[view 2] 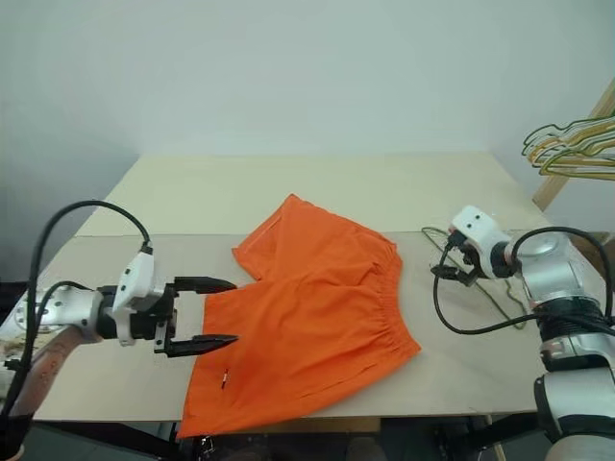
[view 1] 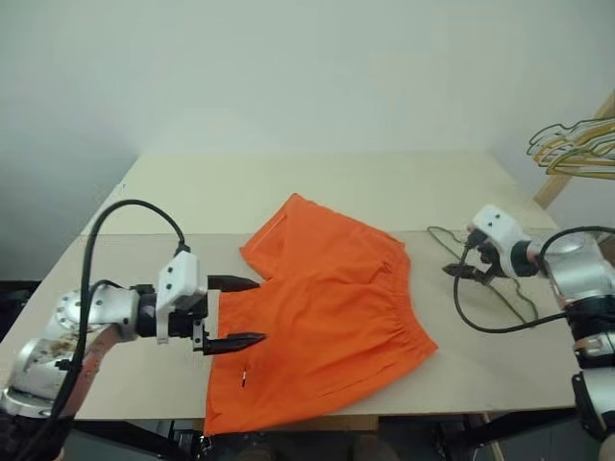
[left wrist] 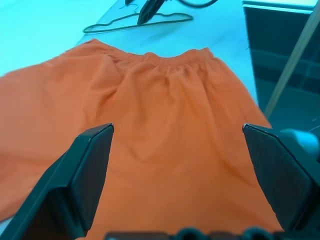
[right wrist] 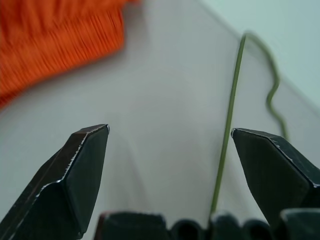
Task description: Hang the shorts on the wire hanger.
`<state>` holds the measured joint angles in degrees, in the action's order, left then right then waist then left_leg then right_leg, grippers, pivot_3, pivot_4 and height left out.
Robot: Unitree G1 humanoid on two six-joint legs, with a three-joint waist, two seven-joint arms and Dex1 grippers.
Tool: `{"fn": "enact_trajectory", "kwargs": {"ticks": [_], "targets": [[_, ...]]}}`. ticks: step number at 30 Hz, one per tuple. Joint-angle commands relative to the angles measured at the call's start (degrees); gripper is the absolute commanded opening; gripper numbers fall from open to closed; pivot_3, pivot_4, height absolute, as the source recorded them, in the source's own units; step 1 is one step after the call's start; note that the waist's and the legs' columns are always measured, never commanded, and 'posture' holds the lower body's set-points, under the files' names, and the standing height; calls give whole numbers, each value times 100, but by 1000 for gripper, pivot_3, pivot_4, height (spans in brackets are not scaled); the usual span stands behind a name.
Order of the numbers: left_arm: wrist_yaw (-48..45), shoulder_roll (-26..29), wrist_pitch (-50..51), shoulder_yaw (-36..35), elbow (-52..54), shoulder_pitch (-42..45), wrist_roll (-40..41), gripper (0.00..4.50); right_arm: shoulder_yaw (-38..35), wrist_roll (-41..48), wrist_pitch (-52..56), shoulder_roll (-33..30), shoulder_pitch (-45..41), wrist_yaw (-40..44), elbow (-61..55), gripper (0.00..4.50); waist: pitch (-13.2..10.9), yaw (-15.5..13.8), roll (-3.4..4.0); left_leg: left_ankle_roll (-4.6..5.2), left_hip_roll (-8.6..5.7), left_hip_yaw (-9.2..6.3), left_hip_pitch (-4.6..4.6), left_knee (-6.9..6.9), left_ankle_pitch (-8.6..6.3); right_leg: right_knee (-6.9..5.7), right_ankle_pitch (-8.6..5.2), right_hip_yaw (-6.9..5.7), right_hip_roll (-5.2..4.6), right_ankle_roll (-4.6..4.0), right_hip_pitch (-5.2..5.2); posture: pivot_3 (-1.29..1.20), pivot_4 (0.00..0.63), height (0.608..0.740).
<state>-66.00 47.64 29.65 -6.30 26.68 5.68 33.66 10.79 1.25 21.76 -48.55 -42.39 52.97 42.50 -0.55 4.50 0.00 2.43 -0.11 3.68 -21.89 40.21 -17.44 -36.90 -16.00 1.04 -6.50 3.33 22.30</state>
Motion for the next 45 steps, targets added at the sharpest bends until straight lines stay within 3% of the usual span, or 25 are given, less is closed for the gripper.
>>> {"fn": "enact_trajectory", "kwargs": {"ticks": [1,9,24,29,37,43,45], "targets": [[78,-77,-33,180,14,295,27,4479,-286,-125,49,138,-581,-404,1033,4500,0,95,1,2,-2,0,-3,2,4,9,0,-2,4,0,-3,-131,0,740],[182,-165,-91,375,2,322,-56,4479,-568,-97,-238,148,-1003,-126,2131,4500,1,282,3,8,4,-5,21,-4,7,9,1,12,21,3,-27,-124,0,740],[230,-359,-31,430,28,529,168,4479,-340,-777,-655,349,-961,179,2892,4500,4,425,6,4,7,-17,41,-6,9,9,3,15,25,7,-49,-116,0,740],[253,-357,-72,452,37,508,97,4500,-308,-893,-613,371,-972,137,2976,2838,4,390,6,34,7,-30,94,-16,-10,39,2,2,23,8,-123,-114,0,740],[314,-395,-165,524,-29,560,-47,4500,-261,-1079,-641,443,-965,97,3015,166,7,381,6,10,7,-38,93,-24,2,52,2,-1,19,8,-125,-113,0,740],[857,-700,-17,489,-224,684,-98,4500,-507,-876,-594,487,-1042,-31,2793,35,12,388,3,10,7,-40,92,-27,2,67,4,-1,12,10,-130,-113,0,740],[1502,-1089,331,256,-450,946,137,4500,-842,-561,-503,481,-1051,-116,2430,35,12,386,4,11,7,-40,92,-27,2,67,5,-1,10,11,-130,-105,0,740]]}}
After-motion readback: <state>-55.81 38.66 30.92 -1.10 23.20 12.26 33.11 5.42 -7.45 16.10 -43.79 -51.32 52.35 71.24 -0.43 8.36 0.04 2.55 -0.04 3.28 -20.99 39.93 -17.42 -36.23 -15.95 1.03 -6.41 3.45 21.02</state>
